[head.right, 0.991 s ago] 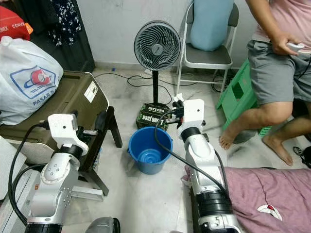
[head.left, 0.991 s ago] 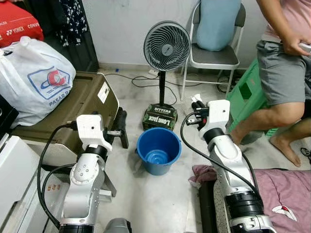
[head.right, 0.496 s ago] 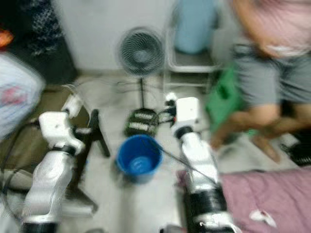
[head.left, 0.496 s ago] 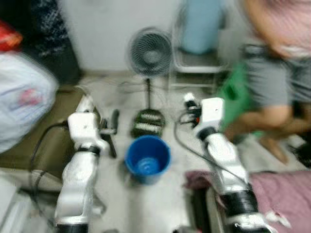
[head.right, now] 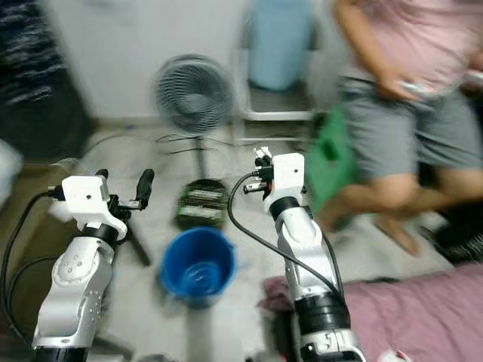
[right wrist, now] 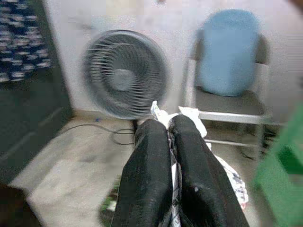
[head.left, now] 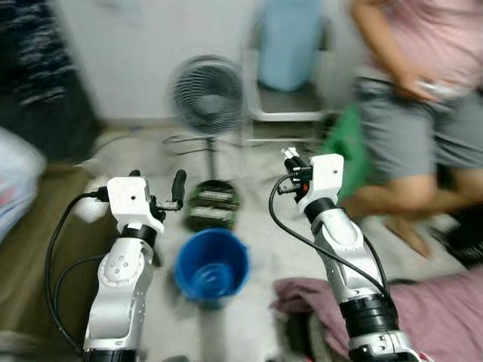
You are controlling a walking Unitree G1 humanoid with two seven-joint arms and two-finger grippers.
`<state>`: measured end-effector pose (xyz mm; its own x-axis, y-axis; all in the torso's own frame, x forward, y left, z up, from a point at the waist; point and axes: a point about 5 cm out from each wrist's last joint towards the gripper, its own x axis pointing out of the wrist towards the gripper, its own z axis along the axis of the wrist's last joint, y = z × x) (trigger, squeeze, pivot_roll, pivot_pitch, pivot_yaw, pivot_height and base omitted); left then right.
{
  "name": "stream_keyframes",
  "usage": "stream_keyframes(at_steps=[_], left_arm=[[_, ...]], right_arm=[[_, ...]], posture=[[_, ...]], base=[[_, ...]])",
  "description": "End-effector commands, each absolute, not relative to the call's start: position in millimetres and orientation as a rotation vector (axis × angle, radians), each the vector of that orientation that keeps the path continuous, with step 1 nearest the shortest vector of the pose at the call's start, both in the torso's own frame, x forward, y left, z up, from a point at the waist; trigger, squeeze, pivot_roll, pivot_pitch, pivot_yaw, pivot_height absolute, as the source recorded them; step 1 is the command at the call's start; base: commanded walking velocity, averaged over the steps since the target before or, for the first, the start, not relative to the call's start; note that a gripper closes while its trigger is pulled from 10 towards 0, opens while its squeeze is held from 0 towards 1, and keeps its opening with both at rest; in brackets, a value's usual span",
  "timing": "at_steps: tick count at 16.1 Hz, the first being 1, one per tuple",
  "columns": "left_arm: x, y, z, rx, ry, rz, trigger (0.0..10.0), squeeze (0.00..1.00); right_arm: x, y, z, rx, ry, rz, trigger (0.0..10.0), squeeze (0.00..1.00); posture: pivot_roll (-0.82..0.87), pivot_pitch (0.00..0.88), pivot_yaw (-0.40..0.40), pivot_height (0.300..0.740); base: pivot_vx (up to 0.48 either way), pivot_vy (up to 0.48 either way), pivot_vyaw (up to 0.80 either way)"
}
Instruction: Clean up the room
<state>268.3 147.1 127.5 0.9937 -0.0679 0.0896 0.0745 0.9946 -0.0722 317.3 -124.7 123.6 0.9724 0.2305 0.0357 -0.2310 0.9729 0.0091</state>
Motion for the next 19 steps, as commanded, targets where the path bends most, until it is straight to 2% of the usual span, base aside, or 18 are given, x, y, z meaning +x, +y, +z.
stream_keyframes(at_steps=[1, 11, 19], left_arm=[[266.9, 145.5, 125.5, -0.073, -0.079, -0.065, 10.0, 0.0], [267.5, 143.5, 125.6, -0.077, -0.082, -0.083, 10.0, 0.0], [266.6, 141.1, 126.8, -0.098, -0.09, -0.114, 10.0, 0.0]], right_arm=[[317.3, -130.1, 124.5, 0.001, -0.042, 0.217, 10.0, 0.0], [317.2, -128.8, 124.6, -0.016, -0.051, 0.222, 10.0, 0.0], [318.7, -130.3, 123.8, -0.022, -0.046, 0.201, 10.0, 0.0]], posture=[[0.02, 0.024, -0.022, 0.74], [0.02, 0.021, -0.024, 0.74], [0.02, 0.021, -0.026, 0.74]], base=[[0.0, 0.0, 0.0], [0.0, 0.0, 0.78], [0.0, 0.0, 0.0]])
